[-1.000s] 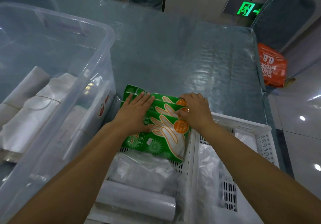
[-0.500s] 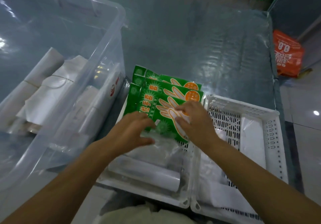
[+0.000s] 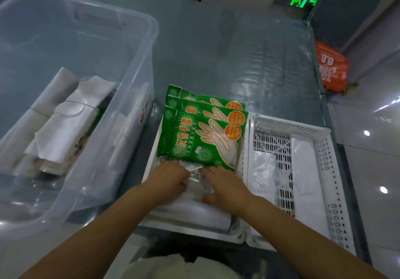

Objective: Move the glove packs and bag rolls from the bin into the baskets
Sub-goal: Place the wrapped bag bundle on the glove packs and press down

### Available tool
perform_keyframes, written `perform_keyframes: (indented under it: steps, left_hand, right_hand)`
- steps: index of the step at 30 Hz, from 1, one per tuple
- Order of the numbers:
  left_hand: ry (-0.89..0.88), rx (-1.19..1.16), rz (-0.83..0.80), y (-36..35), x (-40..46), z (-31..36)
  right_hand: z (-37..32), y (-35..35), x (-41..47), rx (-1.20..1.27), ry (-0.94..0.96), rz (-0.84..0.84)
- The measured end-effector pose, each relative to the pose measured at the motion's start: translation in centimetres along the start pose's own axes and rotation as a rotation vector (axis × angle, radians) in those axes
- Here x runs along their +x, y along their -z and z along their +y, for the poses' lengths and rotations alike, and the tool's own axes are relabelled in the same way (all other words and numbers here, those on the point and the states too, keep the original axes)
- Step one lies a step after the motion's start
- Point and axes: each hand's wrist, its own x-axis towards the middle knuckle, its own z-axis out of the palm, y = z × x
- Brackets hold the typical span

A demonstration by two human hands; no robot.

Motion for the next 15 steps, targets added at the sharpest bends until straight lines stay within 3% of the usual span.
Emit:
perform_keyframes:
  steps: [4, 8, 15]
  left_hand:
    - [-0.022, -0.152, 0.029, 0.2, -0.6, -0.1]
    - [-0.067, -0.121, 0.1, 1.4, -1.1, -0.2]
    - [0.046, -0.286, 0.623, 5.3, -1.8, -0.3]
  right_hand:
    - [-1.0, 0.6, 0.6, -0.096, -0.028, -0.04]
    - [-2.0, 1.8, 1.2, -0.075, -0.051, -0.02]
    - [-0.9, 7.1, 1.0, 0.067, -0.273, 0.137]
